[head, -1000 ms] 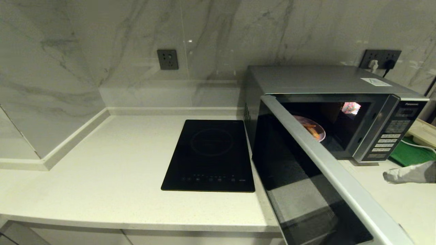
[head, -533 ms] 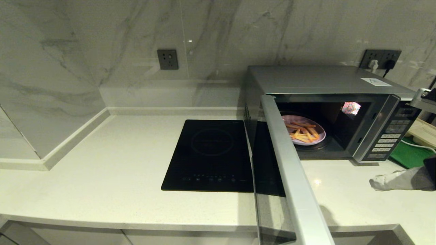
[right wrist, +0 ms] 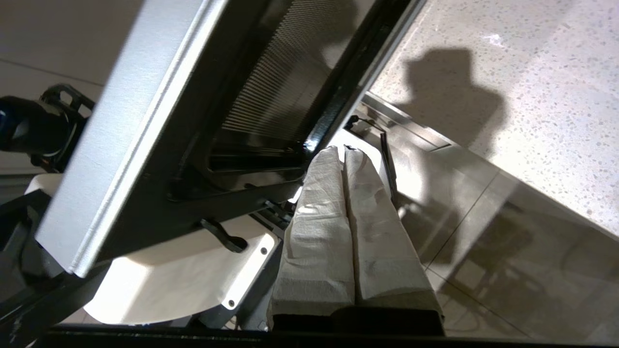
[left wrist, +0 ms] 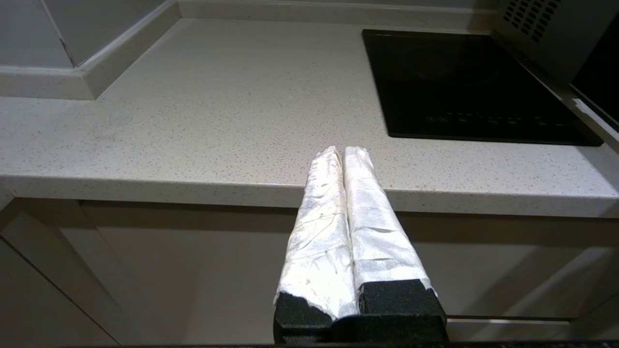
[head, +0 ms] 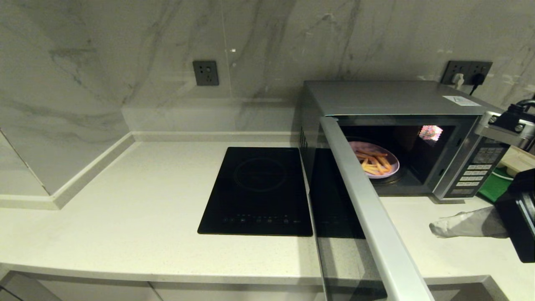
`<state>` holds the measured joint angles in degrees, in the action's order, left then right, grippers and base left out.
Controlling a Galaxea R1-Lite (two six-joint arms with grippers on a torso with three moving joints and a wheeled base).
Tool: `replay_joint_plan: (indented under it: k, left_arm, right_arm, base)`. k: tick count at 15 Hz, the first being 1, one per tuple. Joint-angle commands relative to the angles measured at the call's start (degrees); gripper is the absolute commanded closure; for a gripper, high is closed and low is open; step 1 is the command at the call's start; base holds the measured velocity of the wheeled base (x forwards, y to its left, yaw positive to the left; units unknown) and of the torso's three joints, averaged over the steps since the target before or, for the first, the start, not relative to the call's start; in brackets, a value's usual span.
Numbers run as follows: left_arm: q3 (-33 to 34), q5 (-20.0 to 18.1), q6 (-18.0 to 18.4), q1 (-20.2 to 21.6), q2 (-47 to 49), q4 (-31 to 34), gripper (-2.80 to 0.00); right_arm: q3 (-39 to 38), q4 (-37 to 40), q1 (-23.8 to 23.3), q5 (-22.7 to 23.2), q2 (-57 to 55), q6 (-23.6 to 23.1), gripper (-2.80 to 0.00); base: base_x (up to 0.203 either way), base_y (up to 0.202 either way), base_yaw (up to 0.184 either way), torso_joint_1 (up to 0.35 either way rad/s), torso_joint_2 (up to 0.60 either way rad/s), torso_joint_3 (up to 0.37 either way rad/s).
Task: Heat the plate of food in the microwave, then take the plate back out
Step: Open the microwave oven, then take the plate out of the microwave
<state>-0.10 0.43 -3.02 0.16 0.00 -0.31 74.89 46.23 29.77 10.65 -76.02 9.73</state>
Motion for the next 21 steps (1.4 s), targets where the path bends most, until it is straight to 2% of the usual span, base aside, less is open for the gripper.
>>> replay_joint_plan:
  k: [1,12,14,21]
  left_arm:
    - [0.01,0.01,-0.05,0.02,0.0,-0.04,0.0]
    - [0.01,0.01,-0.05,0.02,0.0,-0.04,0.0]
    - [0.01,0.01,-0.05,0.02,0.0,-0.04,0.0]
    - [0.01,0.01,-0.05,0.02,0.0,-0.04,0.0]
  right_arm:
    - [-0.09,0.21,1.9,0.1,-0.34,-0.02,0.0]
    - [0.62,-1.29,11.2,-0.28,-4.8,-2.26,0.0]
    - [0.87,-3.47,11.96,-0.37,-5.88,-2.31,0.0]
    - [0.87,-3.6,13.12,-0.72,-6.6,-2.35,0.0]
  base:
    - [0.0,0.0,0.0,0.0,0.0,0.0]
    - [0.0,0.0,0.0,0.0,0.0,0.0]
    - [0.0,0.0,0.0,0.0,0.0,0.0]
    - [0.0,0.0,0.0,0.0,0.0,0.0]
